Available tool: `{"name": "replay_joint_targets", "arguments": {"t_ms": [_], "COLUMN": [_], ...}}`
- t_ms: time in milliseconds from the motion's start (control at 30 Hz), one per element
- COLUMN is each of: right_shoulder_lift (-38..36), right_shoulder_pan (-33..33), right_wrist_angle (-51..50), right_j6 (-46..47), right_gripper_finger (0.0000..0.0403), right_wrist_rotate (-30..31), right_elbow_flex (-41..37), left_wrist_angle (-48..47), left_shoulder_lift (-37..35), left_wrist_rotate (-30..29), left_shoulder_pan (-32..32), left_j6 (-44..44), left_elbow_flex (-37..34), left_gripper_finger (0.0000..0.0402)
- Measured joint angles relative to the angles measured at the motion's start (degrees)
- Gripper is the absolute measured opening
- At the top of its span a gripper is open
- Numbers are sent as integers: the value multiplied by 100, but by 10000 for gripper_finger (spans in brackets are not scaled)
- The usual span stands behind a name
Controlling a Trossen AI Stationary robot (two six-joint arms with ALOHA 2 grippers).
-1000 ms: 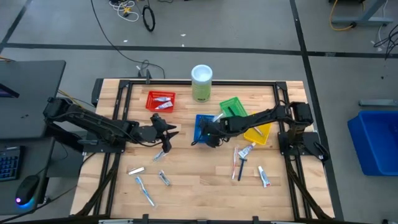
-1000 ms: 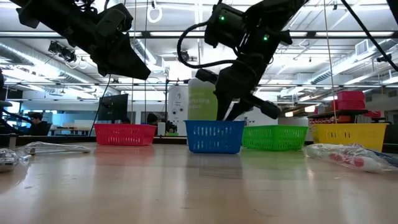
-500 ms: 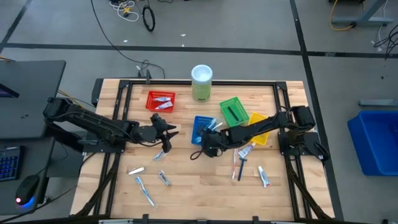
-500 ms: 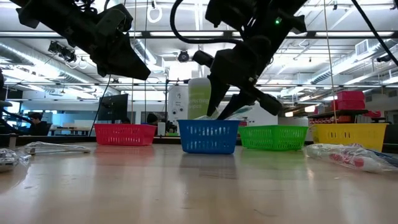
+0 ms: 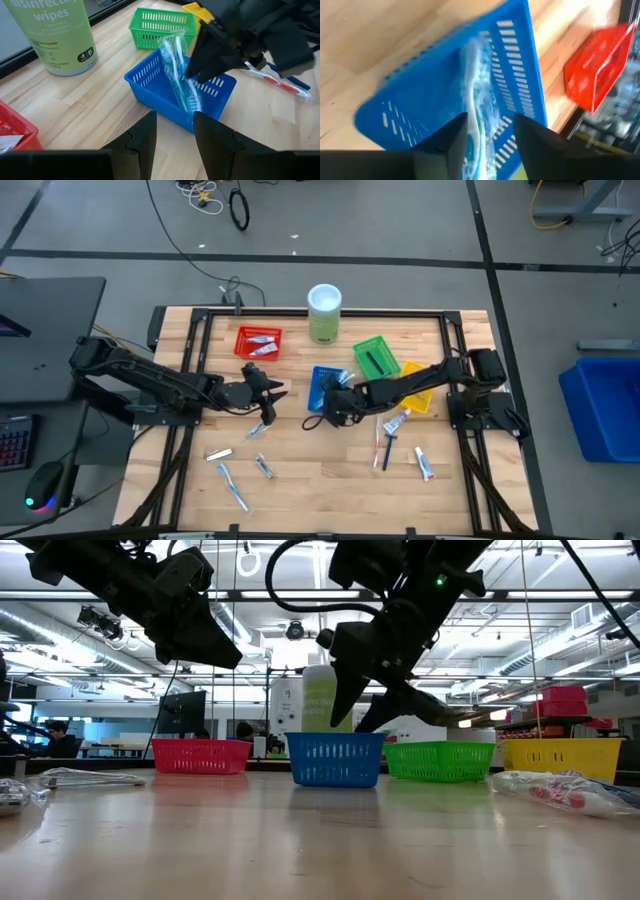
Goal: Pick & Place Travel size toiletries
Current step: Put the blue razor into the green bin
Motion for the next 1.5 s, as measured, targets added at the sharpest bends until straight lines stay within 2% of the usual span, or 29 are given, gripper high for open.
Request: {"name": "replay_joint_targets", "arguments": {"t_ms": [200, 367, 467, 633, 800, 933, 1033, 1200, 1333, 1500], "right_shoulder_lift": [-2, -2, -12, -358, -1040, -1646, -2049, -2540, -2936, -3386], "right_shoulder_pan": [34, 365, 554, 799, 942, 1071, 1170, 1368, 1444, 1444], "right_wrist_angle": [-103, -490, -1148, -1919, -2364, -2600, -2686, -3024, -2863, -2021], "right_j6": [602, 991, 1228, 2019, 3252, 4326, 5002, 5212, 5266, 5581], "right_gripper_finger": [215, 228, 233, 231, 216, 203, 195, 188, 185, 184], "right_wrist_rotate": [83, 1341, 1586, 1307, 1019, 322, -418, -1399, -1499, -1564], "right_elbow_flex": [0, 104, 288, 380, 387, 387, 387, 389, 58, -943], "left_wrist_angle": [0, 0, 0, 1, 17, 53, 57, 56, 52, 55], "left_shoulder_lift": [0, 0, 0, 0, 0, 0, 0, 0, 0, 0], "left_wrist_rotate": [0, 0, -111, -296, -304, -306, -304, -304, -298, -294], "left_shoulder_pan": [0, 0, 0, 0, 0, 0, 0, 0, 0, 0], "left_j6": [-14, -97, -83, -89, -89, -110, -110, -110, -131, -130], "left_elbow_flex": [0, 0, 0, 0, 0, 0, 0, 0, 0, 0], "left_gripper_finger": [136, 136, 136, 136, 136, 136, 136, 136, 136, 136]}}
